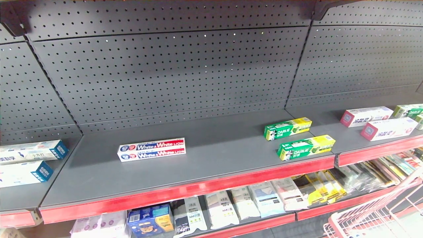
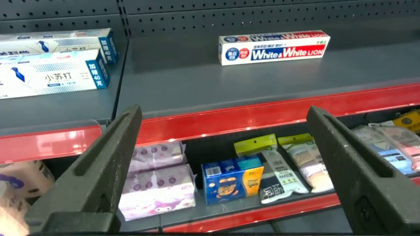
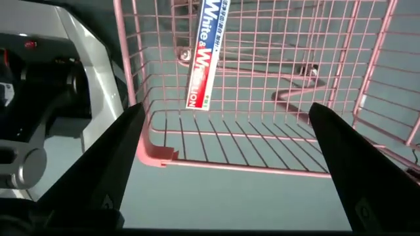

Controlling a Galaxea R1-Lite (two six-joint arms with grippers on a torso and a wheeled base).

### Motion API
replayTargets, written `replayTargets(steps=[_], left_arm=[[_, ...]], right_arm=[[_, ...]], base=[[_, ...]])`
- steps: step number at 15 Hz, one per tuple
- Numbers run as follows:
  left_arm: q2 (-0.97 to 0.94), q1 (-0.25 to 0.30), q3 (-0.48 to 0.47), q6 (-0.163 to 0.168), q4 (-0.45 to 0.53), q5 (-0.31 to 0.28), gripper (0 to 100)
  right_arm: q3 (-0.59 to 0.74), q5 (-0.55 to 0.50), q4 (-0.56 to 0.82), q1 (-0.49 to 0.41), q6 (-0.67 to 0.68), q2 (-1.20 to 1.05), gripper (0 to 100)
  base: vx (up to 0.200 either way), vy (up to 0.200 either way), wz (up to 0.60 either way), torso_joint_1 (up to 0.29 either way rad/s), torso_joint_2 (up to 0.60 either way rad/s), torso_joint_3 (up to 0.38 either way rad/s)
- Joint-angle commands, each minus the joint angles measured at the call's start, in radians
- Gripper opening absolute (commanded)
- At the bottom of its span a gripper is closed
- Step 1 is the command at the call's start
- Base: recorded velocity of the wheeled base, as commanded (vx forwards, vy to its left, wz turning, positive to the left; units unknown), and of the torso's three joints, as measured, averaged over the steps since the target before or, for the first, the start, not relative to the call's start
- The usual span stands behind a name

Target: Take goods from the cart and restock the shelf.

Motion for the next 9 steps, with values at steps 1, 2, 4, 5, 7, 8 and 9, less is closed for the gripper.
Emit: replayTargets(steps=[1, 2, 4, 5, 7, 8, 9], left_arm=[[0.001, 0.0, 0.0, 0.0, 0.0, 0.0, 100], [0.001, 0.0, 0.0, 0.0, 0.0, 0.0, 100], [0.001, 0.0, 0.0, 0.0, 0.0, 0.0, 100], [0.001, 0.0, 0.0, 0.0, 0.0, 0.0, 100], [0.001, 0.0, 0.0, 0.0, 0.0, 0.0, 100], [0.001, 0.0, 0.0, 0.0, 0.0, 0.0, 100], [0.001, 0.0, 0.0, 0.0, 0.0, 0.0, 100]], right_arm=[[-0.015, 0.0, 0.001, -0.003, -0.001, 0.04, 100], [-0.021, 0.0, -0.005, -0.003, -0.001, 0.063, 100], [-0.029, 0.0, -0.025, -0.003, -0.004, 0.084, 100], [-0.029, -0.001, -0.044, -0.003, -0.011, 0.095, 100], [-0.034, -0.001, -0.048, -0.003, -0.047, 0.115, 100], [-0.037, -0.001, -0.048, -0.003, -0.061, 0.121, 100], [-0.035, -0.001, -0.048, -0.003, -0.07, 0.124, 100]], base=[[0.0, 0.0, 0.0, 0.0, 0.0, 0.0], [0.0, 0.0, 0.0, 0.0, 0.0, 0.0], [0.0, 0.0, 0.0, 0.0, 0.0, 0.0], [0.0, 0.0, 0.0, 0.0, 0.0, 0.0], [0.0, 0.0, 0.0, 0.0, 0.0, 0.0], [0.0, 0.0, 0.0, 0.0, 0.0, 0.0], [0.0, 0.0, 0.0, -0.11, 0.23, 0.115]])
